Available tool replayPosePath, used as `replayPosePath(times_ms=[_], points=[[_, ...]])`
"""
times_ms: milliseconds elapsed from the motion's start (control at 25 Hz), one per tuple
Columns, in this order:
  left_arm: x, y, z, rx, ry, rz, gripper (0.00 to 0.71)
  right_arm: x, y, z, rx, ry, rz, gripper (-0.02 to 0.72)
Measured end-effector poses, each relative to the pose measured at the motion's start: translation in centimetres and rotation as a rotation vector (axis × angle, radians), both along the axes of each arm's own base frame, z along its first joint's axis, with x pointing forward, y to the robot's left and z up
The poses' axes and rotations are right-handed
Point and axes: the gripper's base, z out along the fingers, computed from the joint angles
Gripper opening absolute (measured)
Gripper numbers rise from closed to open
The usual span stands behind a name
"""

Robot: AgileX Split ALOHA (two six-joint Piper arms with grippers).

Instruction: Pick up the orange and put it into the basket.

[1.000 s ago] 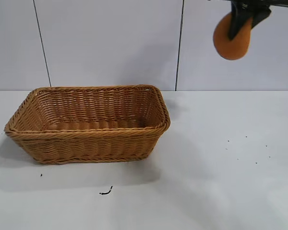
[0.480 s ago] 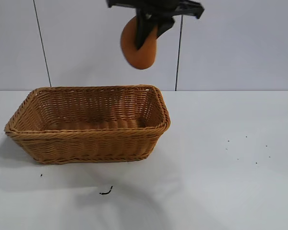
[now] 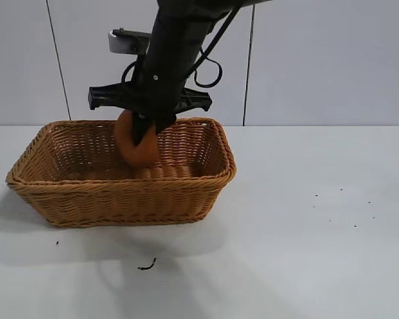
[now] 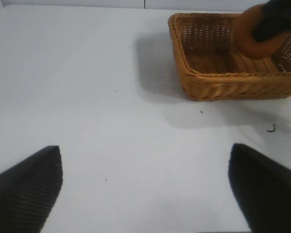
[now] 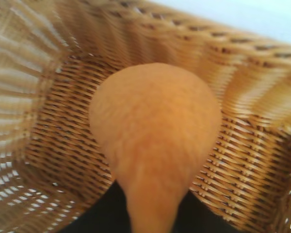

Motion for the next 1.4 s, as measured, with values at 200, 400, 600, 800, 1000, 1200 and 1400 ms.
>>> replayPosePath(times_ms=[200, 400, 600, 800, 1000, 1200, 1400], points=[[0.0, 0.0, 0.0, 0.0, 0.0, 0.0, 0.666, -0.1, -1.1, 2.6, -0.015, 0.025, -0.01, 0.643], [0.0, 0.0, 0.0, 0.0, 0.0, 0.0, 0.666, 2.0, -5.5, 6.4, -0.078, 0.038, -0.097, 0.643], [0.0, 0.0, 0.0, 0.0, 0.0, 0.0, 0.666, 5.1, -13.3, 7.5, -0.195, 0.037, -0.269, 0.64], [0.0, 0.0, 0.0, 0.0, 0.0, 0.0, 0.666, 7.3, -21.5, 7.5, -0.221, 0.053, -0.44, 0.639], [0.0, 0.0, 0.0, 0.0, 0.0, 0.0, 0.666, 8.0, -28.7, 7.5, -0.194, 0.079, -0.588, 0.638], [0.0, 0.0, 0.0, 0.0, -0.001, 0.0, 0.666, 6.8, -31.5, 6.7, -0.187, 0.147, -0.606, 0.638], [0.0, 0.0, 0.0, 0.0, 0.0, 0.0, 0.666, 2.4, -31.0, 6.7, -0.228, 0.247, -0.556, 0.638]])
